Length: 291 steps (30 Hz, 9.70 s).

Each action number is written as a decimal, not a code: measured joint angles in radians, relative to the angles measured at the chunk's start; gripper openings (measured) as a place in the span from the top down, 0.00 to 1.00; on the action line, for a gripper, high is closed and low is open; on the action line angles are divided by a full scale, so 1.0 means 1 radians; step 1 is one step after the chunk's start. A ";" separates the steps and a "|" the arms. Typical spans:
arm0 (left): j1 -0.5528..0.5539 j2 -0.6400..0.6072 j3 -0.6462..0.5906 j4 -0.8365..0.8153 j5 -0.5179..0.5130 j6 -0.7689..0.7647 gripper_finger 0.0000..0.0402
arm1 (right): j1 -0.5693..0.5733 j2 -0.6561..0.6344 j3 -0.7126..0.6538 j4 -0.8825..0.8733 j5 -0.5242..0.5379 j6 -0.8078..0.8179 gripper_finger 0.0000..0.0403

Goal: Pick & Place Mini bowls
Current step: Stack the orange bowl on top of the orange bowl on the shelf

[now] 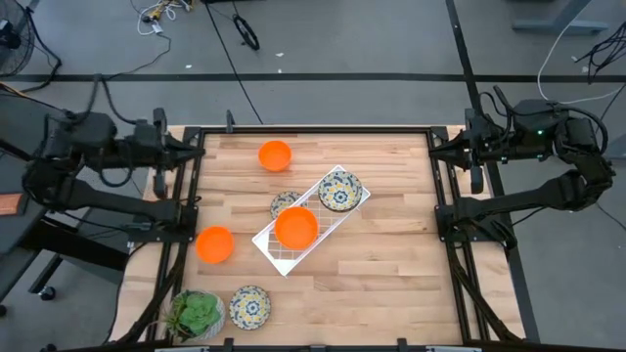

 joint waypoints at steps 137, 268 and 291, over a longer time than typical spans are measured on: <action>0.526 0.913 -0.486 0.407 0.073 0.795 0.69 | 0.000 0.000 0.000 0.000 0.000 0.000 0.92; -0.338 0.803 0.132 -0.266 -0.027 0.710 0.99 | 0.000 0.000 0.000 0.005 0.000 0.000 0.92; -0.337 0.804 0.132 -0.264 0.046 0.721 0.82 | 0.000 0.001 0.000 0.005 0.000 0.000 0.92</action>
